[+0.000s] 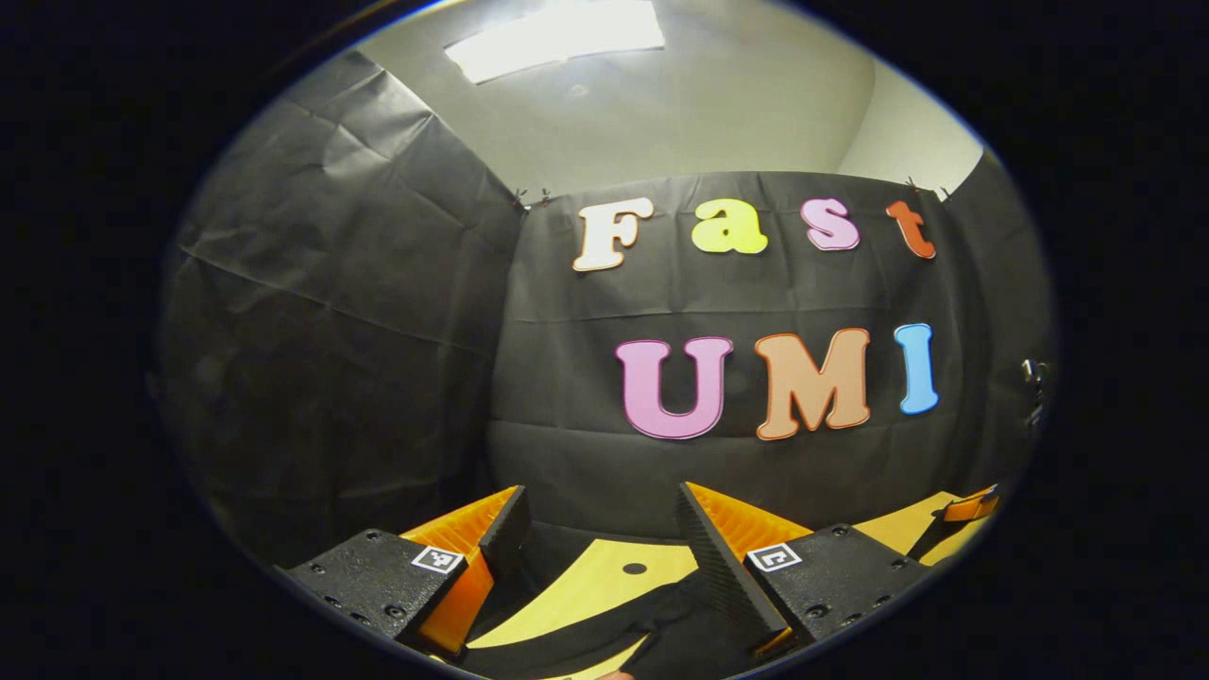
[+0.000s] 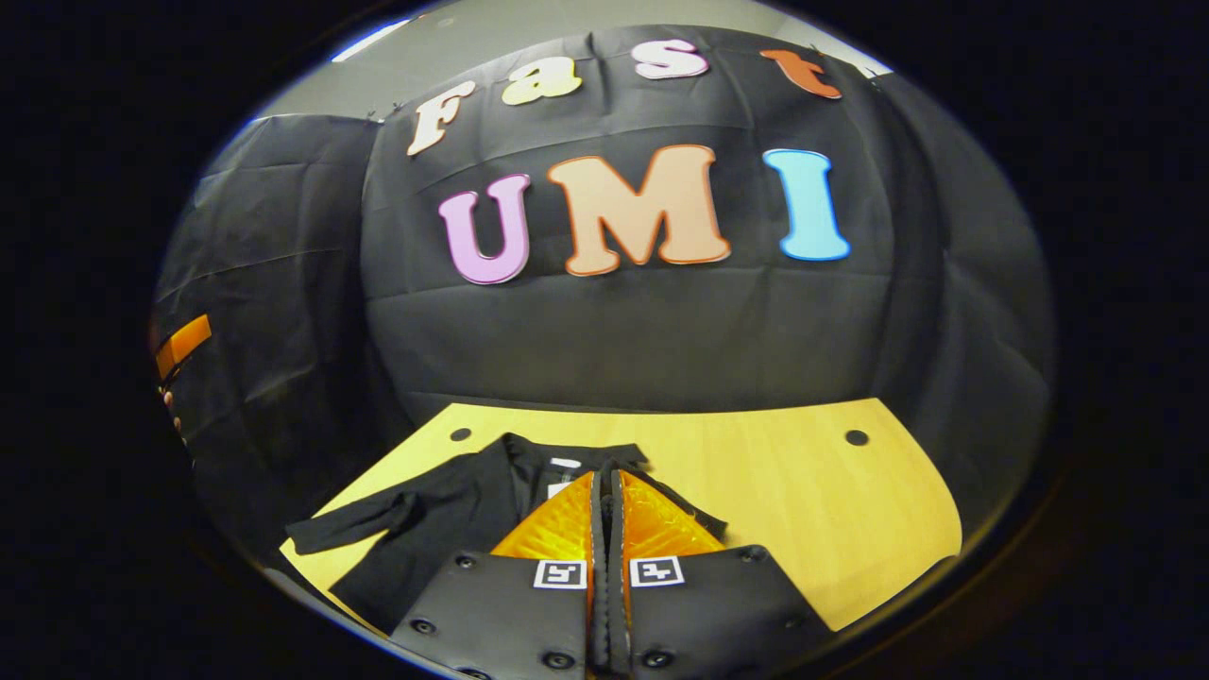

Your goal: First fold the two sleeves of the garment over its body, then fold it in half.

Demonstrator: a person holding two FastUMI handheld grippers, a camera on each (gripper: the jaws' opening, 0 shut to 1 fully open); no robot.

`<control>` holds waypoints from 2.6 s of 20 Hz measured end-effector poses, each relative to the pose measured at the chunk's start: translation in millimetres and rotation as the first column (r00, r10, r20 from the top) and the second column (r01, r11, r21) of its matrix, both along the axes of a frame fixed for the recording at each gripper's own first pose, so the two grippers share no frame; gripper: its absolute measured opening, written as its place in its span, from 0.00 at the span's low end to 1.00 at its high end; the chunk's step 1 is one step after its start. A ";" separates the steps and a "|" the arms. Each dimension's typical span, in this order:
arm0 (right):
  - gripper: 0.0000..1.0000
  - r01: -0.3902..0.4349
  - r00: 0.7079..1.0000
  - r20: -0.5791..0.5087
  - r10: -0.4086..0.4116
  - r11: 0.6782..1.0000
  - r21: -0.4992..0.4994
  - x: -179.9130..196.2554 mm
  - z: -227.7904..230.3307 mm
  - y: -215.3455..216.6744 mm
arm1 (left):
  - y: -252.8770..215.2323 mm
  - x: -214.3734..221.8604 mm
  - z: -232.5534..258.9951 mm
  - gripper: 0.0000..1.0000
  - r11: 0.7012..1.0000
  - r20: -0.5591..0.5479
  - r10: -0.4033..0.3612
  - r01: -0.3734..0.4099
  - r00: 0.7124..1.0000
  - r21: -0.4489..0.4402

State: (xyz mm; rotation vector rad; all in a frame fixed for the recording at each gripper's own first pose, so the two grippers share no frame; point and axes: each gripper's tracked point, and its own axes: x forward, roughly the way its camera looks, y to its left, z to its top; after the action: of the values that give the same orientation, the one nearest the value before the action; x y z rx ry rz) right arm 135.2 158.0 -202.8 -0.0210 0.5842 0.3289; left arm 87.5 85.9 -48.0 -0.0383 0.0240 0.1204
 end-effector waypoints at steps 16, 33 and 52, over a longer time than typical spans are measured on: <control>0.02 -0.173 0.981 -0.098 0.169 0.984 -0.032 16.9 -72.4 218.9 | 143.5 -23.2 -53.4 0.93 0.995 -0.085 0.102 -0.100 0.991 0.032; 0.02 -0.313 0.926 -0.274 0.260 0.935 -0.169 25.2 -182.5 325.8 | 210.9 -41.5 -84.2 0.94 0.973 -0.147 0.230 -0.225 0.962 0.052; 0.96 -0.197 0.974 0.083 0.210 0.970 -0.143 6.4 -41.2 231.4 | 183.1 -66.5 -267.7 0.94 0.988 -0.461 0.065 -0.121 0.885 -0.094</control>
State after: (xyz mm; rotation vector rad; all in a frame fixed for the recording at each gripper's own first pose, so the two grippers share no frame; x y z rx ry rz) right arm 141.6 389.3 -244.0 -0.2264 0.5066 0.4850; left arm 21.0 269.0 -315.7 -0.1318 0.5037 0.2227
